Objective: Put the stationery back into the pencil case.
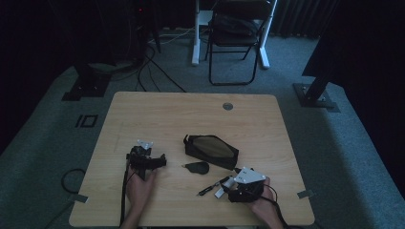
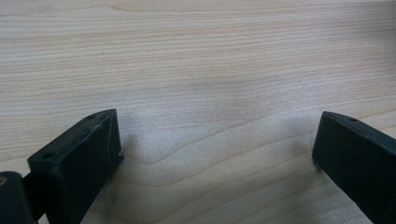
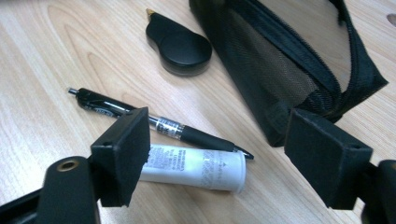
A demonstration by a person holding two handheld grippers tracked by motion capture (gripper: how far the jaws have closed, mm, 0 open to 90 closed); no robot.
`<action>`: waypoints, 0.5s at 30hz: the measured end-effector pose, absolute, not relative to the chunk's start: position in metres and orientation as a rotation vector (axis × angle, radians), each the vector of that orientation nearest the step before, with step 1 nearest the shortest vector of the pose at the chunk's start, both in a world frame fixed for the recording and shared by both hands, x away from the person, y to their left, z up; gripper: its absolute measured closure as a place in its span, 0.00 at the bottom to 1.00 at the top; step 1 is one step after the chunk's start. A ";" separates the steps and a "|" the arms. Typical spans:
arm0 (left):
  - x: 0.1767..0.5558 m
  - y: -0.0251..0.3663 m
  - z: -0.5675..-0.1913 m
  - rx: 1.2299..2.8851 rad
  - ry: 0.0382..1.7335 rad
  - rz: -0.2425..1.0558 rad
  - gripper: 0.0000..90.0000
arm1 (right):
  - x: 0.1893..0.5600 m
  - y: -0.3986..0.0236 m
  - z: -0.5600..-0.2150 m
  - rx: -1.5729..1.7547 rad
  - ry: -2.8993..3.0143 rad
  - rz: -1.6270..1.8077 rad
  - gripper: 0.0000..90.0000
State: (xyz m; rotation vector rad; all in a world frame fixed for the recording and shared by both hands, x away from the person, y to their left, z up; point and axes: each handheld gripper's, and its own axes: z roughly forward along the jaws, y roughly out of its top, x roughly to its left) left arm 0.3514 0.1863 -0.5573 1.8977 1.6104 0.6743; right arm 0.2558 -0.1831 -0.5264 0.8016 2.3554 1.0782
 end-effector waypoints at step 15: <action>0.351 0.186 -0.557 1.897 1.610 0.674 0.02 | 0.251 -0.176 -0.534 0.697 2.409 1.012 0.19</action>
